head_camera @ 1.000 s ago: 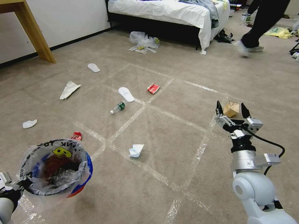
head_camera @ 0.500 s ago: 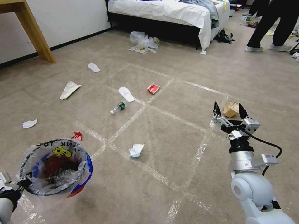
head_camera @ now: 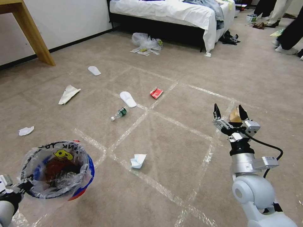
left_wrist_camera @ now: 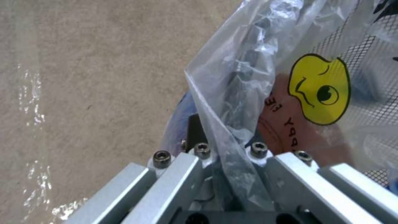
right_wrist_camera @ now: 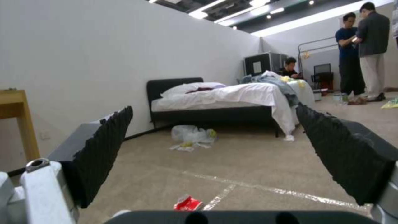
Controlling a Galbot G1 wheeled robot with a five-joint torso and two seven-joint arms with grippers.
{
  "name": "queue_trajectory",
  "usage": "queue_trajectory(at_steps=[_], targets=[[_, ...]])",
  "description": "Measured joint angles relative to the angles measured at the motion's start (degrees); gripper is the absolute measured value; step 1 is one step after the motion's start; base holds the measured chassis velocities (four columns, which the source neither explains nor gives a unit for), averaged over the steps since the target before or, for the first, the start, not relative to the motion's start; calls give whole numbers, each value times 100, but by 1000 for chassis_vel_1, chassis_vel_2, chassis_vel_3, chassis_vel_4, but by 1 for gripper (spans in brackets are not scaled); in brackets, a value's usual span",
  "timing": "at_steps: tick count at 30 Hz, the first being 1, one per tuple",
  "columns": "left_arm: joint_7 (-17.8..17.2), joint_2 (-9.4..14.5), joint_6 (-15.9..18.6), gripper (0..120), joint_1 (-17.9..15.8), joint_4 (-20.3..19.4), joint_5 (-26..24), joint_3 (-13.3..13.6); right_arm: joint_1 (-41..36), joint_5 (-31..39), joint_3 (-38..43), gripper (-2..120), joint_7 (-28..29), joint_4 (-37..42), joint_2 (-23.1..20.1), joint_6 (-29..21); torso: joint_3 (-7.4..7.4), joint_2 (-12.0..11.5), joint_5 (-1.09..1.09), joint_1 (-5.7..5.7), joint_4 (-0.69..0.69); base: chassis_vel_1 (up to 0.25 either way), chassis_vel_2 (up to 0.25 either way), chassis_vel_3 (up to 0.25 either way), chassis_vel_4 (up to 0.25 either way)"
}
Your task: Pick up the trash bin and place the garbage on the floor into it.
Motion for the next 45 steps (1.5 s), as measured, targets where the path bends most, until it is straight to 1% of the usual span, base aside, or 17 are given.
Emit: queue_trajectory(at_steps=[15,27,45], targets=[[0,74,-2,1,-145,209,34,91,128,-18,-148,100,2,-222,15,-10,-2,0,0,0,0,-10,6,4,-8],[-1,58,-2,1,-138,213,66,120,147,-13,-148,100,-10,-229,-4,-5,-2,0,0,-1,0,-25,21,18,-19],[2,36,-7,1,-104,167,58,81,134,-88,-147,100,12,-228,-16,27,-1,0,1,0,0,-70,66,73,-71]])
